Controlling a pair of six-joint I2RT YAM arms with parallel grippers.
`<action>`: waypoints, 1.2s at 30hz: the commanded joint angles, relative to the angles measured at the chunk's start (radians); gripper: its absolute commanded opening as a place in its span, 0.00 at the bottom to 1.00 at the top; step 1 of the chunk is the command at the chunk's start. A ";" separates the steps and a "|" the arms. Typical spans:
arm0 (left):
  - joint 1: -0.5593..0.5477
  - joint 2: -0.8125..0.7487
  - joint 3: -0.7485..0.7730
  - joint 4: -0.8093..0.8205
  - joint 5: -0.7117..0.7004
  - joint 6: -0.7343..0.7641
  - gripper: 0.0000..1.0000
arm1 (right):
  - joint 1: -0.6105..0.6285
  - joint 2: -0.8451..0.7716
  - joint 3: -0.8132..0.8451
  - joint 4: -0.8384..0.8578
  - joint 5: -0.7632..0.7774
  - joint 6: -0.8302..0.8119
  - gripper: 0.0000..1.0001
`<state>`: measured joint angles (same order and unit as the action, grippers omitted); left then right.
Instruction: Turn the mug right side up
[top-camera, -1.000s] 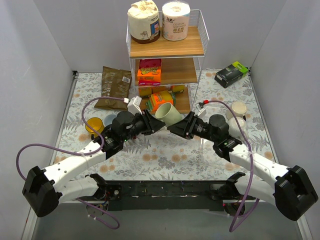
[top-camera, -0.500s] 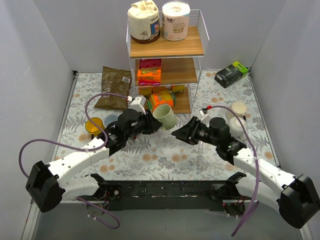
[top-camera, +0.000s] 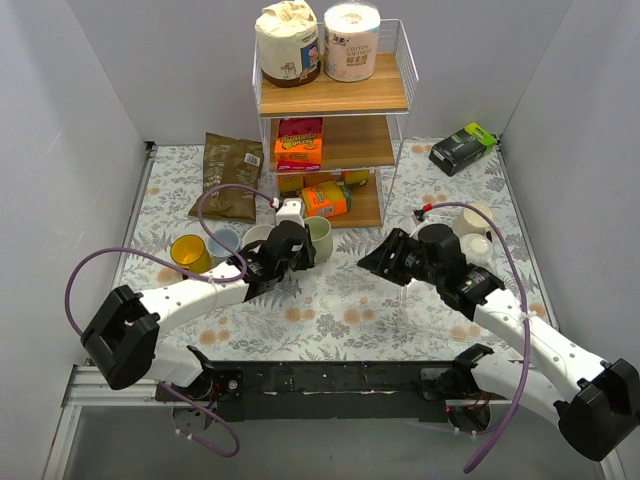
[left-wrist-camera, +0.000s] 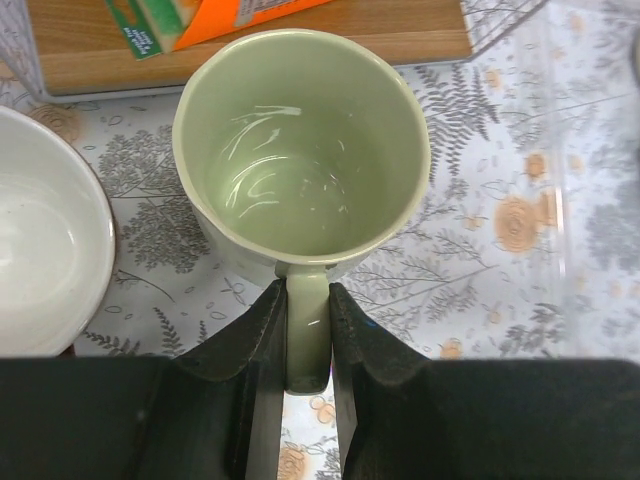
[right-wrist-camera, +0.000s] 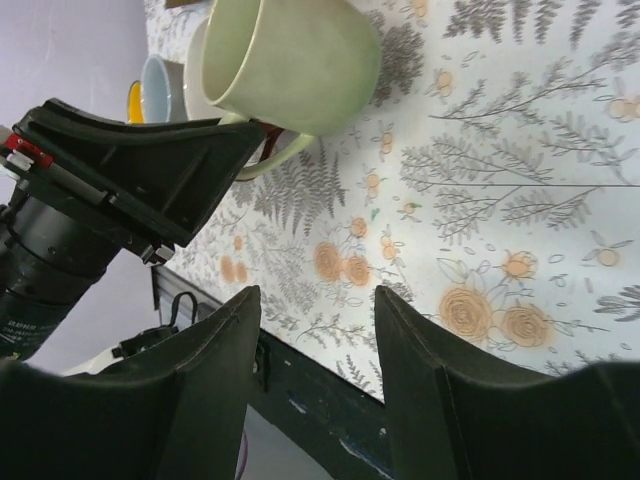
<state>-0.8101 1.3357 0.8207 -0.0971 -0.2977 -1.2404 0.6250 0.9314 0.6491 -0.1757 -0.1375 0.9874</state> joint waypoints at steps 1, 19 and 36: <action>-0.012 0.003 0.037 0.126 -0.155 0.027 0.00 | -0.025 -0.037 0.052 -0.113 0.075 -0.055 0.57; -0.021 0.066 -0.221 0.425 -0.179 0.067 0.00 | -0.206 -0.071 0.093 -0.237 0.041 -0.153 0.57; -0.024 0.037 -0.201 0.366 -0.188 0.022 0.51 | -0.350 0.116 0.382 -0.518 0.372 -0.559 0.73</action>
<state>-0.8288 1.4158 0.6006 0.2733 -0.4580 -1.1980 0.3115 1.0206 0.9733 -0.6353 0.1448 0.5350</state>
